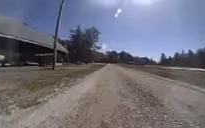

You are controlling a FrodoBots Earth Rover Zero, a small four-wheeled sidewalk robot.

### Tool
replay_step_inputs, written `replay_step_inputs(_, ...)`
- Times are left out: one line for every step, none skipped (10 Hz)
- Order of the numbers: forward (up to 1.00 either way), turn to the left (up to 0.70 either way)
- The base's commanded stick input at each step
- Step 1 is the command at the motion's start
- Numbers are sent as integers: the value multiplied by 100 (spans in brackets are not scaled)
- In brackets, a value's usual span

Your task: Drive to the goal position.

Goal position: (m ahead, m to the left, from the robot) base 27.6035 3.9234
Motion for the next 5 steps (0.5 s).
replay_step_inputs(70, -15)
replay_step_inputs(70, 0)
replay_step_inputs(70, 0)
replay_step_inputs(70, 0)
replay_step_inputs(70, 0)
